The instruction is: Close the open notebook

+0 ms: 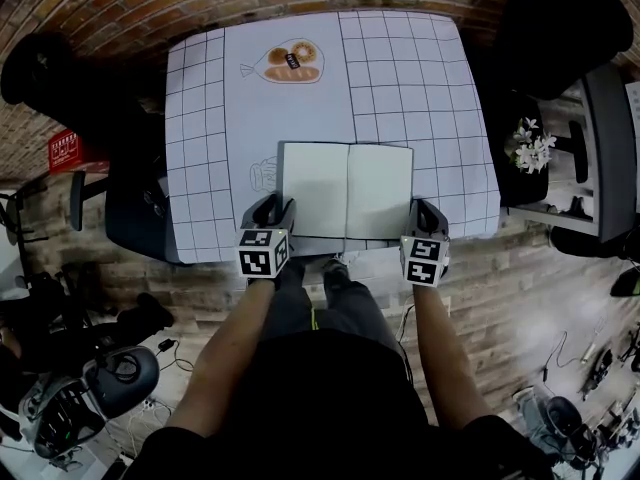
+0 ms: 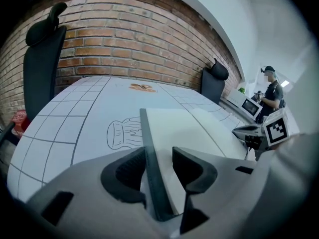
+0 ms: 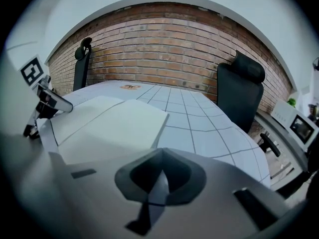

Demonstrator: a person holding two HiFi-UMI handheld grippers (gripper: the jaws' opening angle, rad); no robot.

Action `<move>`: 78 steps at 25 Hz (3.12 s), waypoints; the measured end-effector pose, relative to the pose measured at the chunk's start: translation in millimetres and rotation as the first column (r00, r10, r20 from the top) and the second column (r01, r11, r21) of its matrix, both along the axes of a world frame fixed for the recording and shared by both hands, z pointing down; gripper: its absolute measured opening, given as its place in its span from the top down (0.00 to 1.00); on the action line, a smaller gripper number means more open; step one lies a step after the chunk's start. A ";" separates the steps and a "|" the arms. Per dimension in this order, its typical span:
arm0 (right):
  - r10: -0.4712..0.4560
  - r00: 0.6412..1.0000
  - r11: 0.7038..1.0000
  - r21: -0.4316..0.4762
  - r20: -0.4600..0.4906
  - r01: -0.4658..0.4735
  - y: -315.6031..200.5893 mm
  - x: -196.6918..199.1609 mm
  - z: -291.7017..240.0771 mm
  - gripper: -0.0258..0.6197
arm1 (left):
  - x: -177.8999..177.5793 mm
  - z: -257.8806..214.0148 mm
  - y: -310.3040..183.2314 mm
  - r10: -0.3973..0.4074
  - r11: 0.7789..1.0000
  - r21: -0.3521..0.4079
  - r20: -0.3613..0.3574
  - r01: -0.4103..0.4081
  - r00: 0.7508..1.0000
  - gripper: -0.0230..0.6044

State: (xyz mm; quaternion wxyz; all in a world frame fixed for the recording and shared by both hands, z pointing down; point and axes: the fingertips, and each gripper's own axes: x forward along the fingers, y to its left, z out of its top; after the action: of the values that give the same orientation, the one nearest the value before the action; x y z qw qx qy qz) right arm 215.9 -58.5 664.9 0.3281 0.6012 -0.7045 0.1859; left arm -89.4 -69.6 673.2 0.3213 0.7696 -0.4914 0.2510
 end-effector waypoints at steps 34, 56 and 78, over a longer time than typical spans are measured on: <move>-0.024 1.000 1.000 0.006 -0.003 0.024 -0.1 -2.8 0.3 0.94 | -0.1 -35.2 -1.1 -0.092 0.993 0.036 -0.310 0.109 0.946 0.91; -0.057 0.998 0.998 0.009 0.014 0.057 2.0 -6.2 -0.5 0.94 | 44.6 -103.4 3.3 0.135 0.967 0.247 -0.287 -0.063 0.948 0.90; -0.081 0.996 0.997 0.012 0.047 0.080 4.6 -7.8 -1.9 0.94 | 95.3 -138.6 8.0 0.291 0.916 0.345 -0.213 -0.207 0.932 0.90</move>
State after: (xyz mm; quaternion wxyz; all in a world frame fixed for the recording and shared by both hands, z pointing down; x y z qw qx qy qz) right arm 208.0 -53.9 663.0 0.3155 0.5693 -0.7367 0.1833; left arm 6.0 -61.7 534.6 0.2205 0.8940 -0.3757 0.1049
